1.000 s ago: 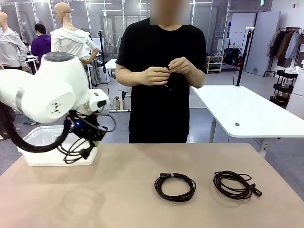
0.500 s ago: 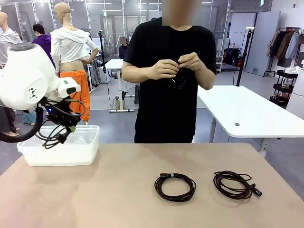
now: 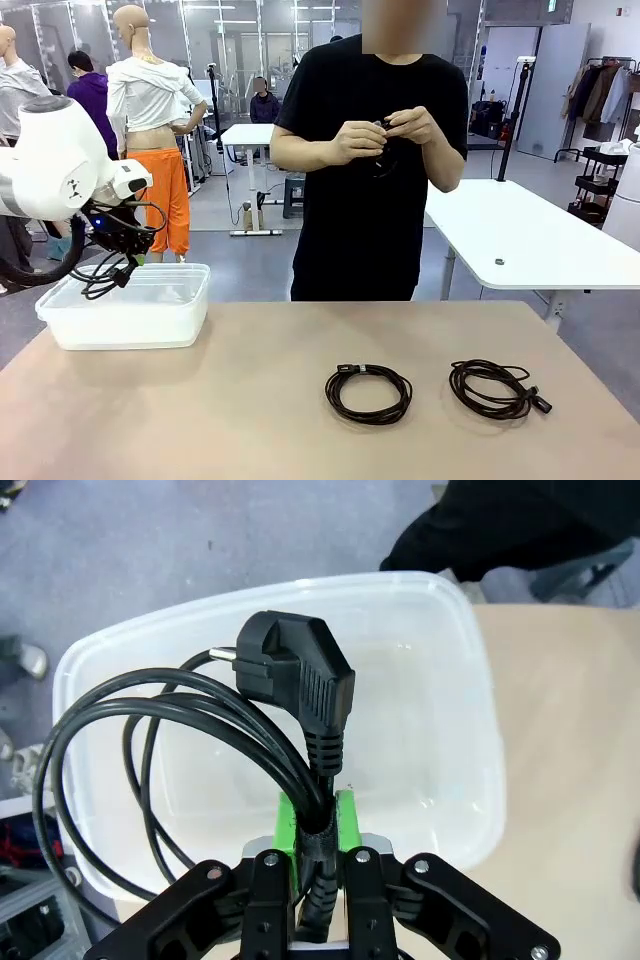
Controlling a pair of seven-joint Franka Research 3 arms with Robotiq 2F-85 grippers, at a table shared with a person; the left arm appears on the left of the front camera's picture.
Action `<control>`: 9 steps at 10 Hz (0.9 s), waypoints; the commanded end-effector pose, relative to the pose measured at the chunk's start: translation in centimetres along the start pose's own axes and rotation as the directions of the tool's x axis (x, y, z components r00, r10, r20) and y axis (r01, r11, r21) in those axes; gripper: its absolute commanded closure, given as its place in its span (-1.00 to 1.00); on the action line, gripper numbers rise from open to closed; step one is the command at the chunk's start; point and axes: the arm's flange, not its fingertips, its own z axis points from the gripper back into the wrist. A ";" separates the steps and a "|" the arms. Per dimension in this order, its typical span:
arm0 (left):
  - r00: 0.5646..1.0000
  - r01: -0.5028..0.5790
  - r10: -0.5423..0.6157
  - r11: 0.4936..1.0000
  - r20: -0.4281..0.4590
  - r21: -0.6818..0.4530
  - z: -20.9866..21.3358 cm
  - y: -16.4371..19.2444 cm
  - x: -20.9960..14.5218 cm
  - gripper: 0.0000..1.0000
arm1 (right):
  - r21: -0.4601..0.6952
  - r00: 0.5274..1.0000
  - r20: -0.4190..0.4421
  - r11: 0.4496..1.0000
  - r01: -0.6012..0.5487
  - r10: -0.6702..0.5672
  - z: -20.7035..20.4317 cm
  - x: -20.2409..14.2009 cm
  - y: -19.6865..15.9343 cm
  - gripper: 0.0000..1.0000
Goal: Organize and store the cables.
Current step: Place the Power Cable into the Organizing box.
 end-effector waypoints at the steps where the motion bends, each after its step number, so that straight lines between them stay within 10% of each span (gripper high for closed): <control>1: 0.999 -0.045 0.046 0.999 -0.027 0.020 -2.2 -0.1 1.8 0.64 | 0.005 1.000 0.007 1.000 -0.009 0.009 0.1 -0.1 -0.1 -1.00; 5: 0.988 -0.123 0.127 0.991 -0.091 0.051 -6.4 0.4 2.7 0.52 | 0.005 1.000 0.007 1.000 -0.009 0.009 0.1 -0.1 -0.1 -1.00; 9: 0.982 -0.149 0.152 0.988 -0.116 0.038 -6.0 0.3 2.2 -0.69 | 0.005 1.000 0.007 1.000 -0.009 0.009 0.1 -0.1 -0.1 -1.00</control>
